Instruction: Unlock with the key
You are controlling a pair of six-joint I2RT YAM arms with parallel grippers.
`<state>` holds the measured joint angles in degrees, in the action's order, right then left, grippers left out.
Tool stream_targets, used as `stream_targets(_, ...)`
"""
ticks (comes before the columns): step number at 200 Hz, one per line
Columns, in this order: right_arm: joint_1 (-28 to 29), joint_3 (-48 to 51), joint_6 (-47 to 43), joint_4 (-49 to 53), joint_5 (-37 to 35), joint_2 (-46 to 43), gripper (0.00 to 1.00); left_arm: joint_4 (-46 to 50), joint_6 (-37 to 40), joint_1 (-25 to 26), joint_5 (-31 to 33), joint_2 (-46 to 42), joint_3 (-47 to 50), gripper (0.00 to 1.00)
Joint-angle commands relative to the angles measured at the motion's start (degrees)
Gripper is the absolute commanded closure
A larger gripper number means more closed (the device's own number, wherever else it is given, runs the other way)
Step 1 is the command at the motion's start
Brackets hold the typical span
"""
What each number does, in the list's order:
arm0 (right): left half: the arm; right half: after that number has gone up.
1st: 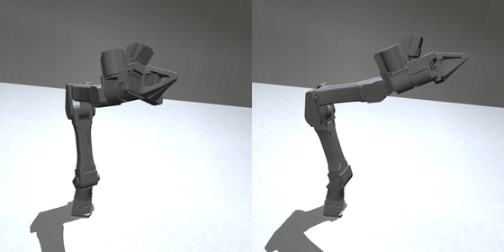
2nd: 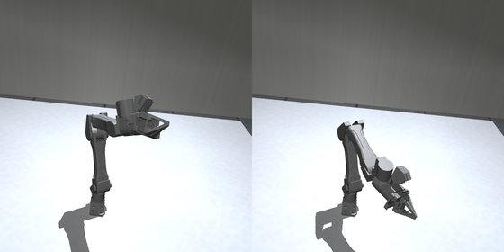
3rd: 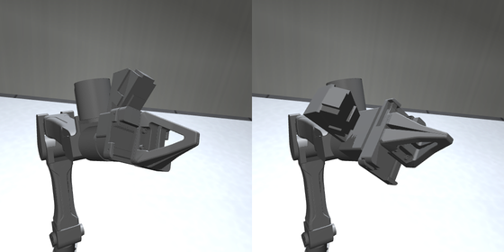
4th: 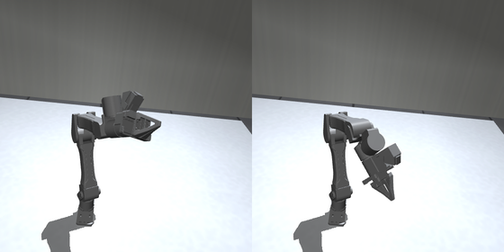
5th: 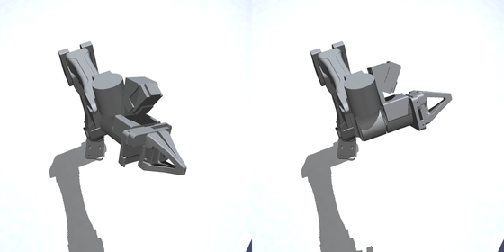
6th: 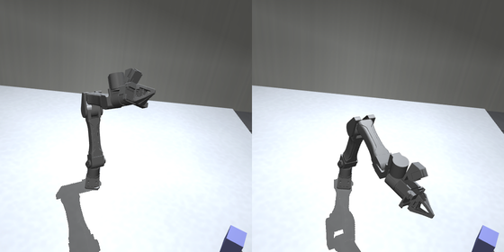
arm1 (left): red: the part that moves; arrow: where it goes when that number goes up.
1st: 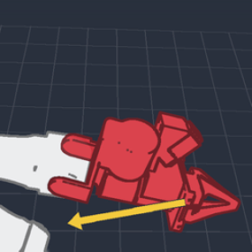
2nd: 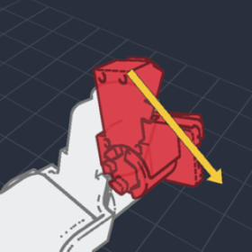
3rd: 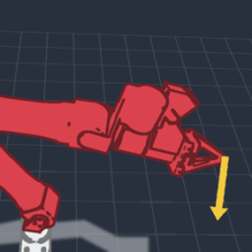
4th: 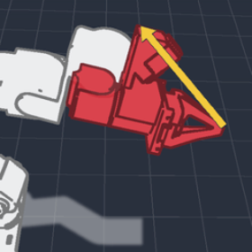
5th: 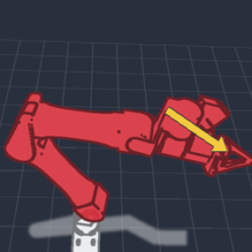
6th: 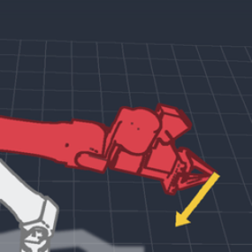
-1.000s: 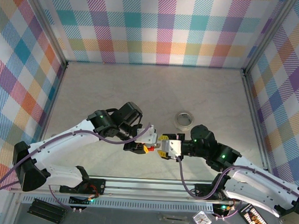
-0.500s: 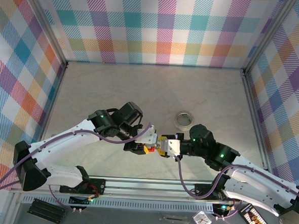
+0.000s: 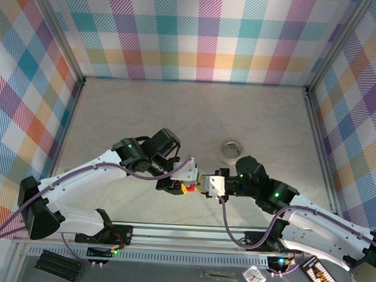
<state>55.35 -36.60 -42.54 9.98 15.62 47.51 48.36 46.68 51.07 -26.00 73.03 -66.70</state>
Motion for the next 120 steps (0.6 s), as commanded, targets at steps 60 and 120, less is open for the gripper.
stream_targets(60, 0.3, -2.9, 9.7, 0.9, 4.4, 2.7, 0.98, -10.6, -2.3, 1.5, 8.2, -6.2, 4.9, 1.00)
stream_targets(120, -2.2, -3.4, 17.6, -0.6, 10.5, 4.1, 0.96, -14.5, -1.6, 5.3, 16.3, -11.0, 8.4, 1.00)
